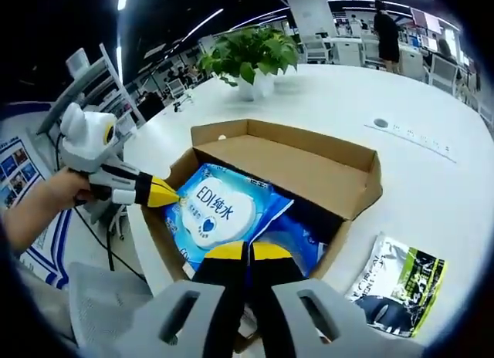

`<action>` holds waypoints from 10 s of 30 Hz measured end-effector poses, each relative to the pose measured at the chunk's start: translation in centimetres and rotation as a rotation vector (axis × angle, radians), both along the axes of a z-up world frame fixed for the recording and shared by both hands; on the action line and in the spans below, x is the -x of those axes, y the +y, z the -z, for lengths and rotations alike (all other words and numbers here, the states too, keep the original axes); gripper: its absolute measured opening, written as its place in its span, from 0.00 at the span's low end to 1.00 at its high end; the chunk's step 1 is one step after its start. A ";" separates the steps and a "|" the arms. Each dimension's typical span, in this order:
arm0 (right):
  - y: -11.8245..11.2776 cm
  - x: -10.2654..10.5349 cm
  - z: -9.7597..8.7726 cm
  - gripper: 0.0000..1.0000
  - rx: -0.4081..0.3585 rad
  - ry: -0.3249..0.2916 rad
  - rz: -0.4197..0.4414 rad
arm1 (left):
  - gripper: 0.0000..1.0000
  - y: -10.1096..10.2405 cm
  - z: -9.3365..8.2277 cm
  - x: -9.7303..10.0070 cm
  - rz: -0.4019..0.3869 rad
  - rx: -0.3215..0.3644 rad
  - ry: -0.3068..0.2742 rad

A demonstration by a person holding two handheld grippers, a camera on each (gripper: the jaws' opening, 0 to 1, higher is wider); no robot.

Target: Operate the shoe box by opening the lid, removing the specified soft item, and placing it in the target area until the item is outside and the box remains undamaged.

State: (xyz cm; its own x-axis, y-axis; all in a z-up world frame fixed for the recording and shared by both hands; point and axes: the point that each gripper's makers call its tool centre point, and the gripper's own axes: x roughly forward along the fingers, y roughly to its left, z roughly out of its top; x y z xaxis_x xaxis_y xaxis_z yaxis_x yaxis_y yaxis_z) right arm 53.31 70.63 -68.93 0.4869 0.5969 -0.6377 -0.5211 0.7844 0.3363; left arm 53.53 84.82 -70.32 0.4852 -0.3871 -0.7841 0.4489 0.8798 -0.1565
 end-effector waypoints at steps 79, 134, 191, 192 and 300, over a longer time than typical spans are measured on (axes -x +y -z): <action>-22.9 1.0 -2.6 0.00 0.035 -0.033 0.265 | 0.00 -23.4 -3.8 -0.4 0.249 0.110 -0.144; -25.2 0.0 7.0 0.00 0.038 0.124 0.288 | 0.00 -26.2 4.2 -0.5 0.428 -0.105 -0.054; -25.9 0.7 3.6 0.27 0.127 -0.040 0.276 | 0.13 -22.9 -0.6 -1.2 0.406 -0.059 -0.192; -25.8 0.8 3.4 0.28 0.127 -0.043 0.273 | 0.14 -22.7 -0.7 -1.1 0.409 -0.058 -0.195; -0.9 -2.7 3.7 0.00 0.412 -0.183 -0.403 | 0.00 -10.0 3.5 1.0 0.925 -0.143 -0.066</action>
State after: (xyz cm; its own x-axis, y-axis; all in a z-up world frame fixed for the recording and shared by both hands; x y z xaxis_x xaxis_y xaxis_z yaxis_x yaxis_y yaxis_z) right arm 56.03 69.72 -72.65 0.3971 0.4787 -0.7830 -0.8252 0.5597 -0.0762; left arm 52.54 74.83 -73.82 0.0780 -0.5430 -0.8361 0.9838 0.1777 -0.0237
